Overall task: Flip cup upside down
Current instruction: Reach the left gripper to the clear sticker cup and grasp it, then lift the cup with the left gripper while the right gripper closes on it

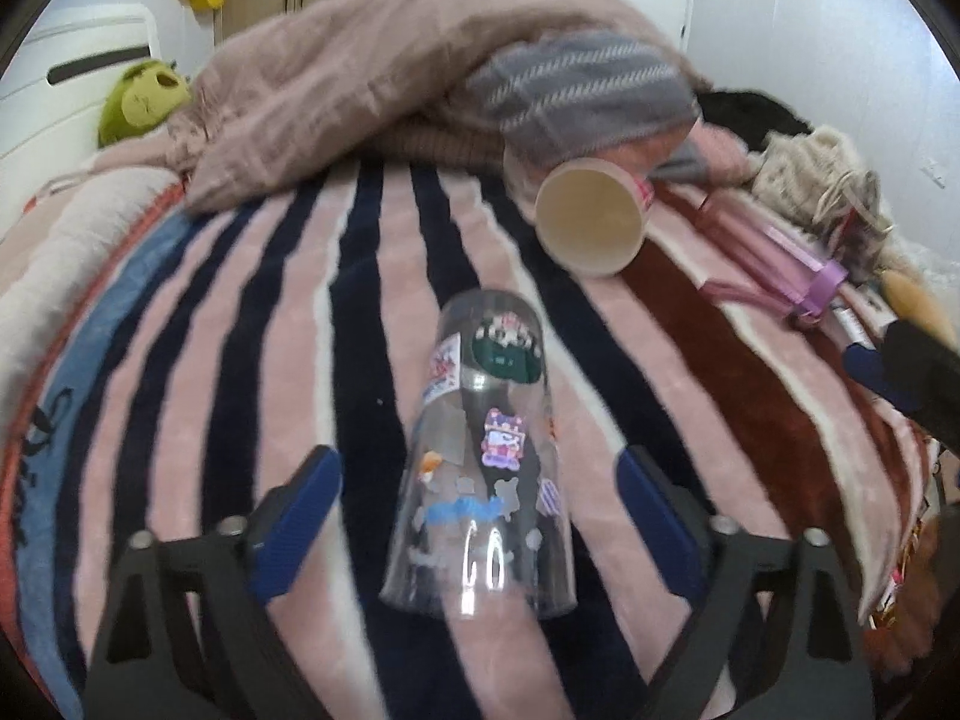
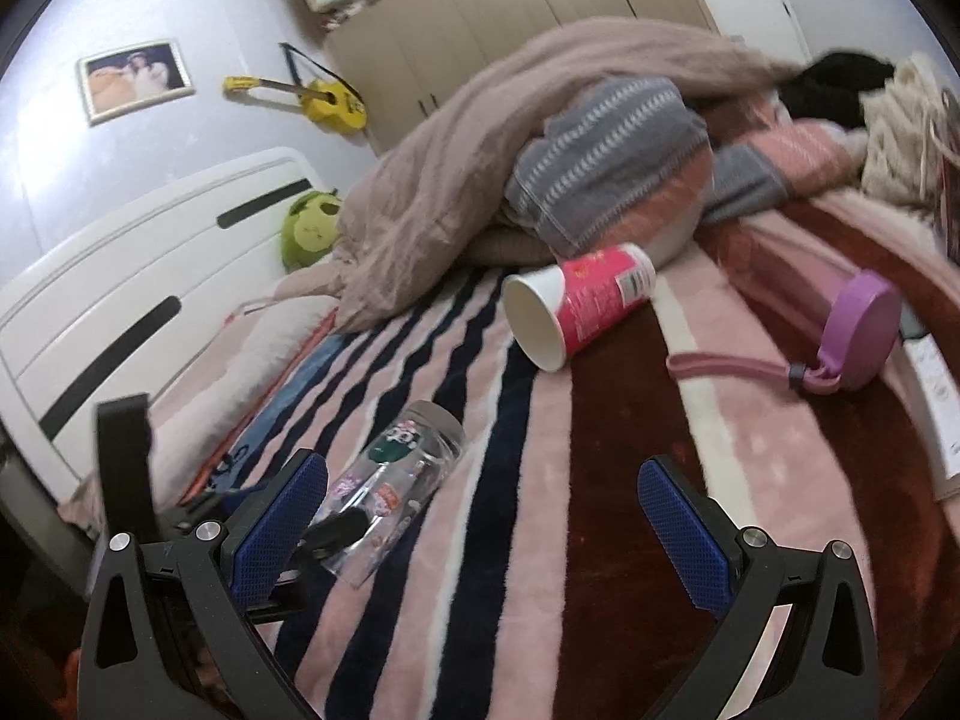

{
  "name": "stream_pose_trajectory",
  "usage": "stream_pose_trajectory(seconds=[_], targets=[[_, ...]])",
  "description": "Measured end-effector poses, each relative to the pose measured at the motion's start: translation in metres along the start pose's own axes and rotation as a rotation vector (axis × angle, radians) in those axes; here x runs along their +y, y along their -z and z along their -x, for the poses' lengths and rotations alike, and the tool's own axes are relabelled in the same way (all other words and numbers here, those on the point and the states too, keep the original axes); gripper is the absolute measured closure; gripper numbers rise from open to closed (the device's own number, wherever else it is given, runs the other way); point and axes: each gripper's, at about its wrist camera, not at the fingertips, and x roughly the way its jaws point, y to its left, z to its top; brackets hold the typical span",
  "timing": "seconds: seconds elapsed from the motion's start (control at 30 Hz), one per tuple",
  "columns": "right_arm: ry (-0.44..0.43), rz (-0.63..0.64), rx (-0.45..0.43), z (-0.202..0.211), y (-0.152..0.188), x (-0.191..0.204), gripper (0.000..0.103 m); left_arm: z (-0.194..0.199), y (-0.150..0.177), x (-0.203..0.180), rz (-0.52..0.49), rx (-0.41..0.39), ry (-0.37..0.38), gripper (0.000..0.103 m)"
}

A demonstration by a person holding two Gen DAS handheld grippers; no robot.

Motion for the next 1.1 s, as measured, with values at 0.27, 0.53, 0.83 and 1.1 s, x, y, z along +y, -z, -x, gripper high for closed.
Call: stream_pose_trajectory(seconds=[0.27,0.53,0.83,1.1], targets=[[-0.026,-0.059,0.045,-0.029,-0.003,-0.001,0.000,-0.031,0.005,-0.003,0.027,0.049,-0.013,0.044],[-0.181,-0.178,0.162,-0.056,0.004,0.005,0.000,-0.013,0.022,0.010,0.066,0.078,0.063,0.044],[-0.365,-0.281,0.382,-0.101,0.024,0.030,0.020,0.023,0.059,0.040,0.153,0.108,0.255,0.045],[-0.268,-0.317,0.533,-0.148,0.049,0.062,0.029,0.036,0.073,0.049,0.160,0.097,0.297,0.046]])
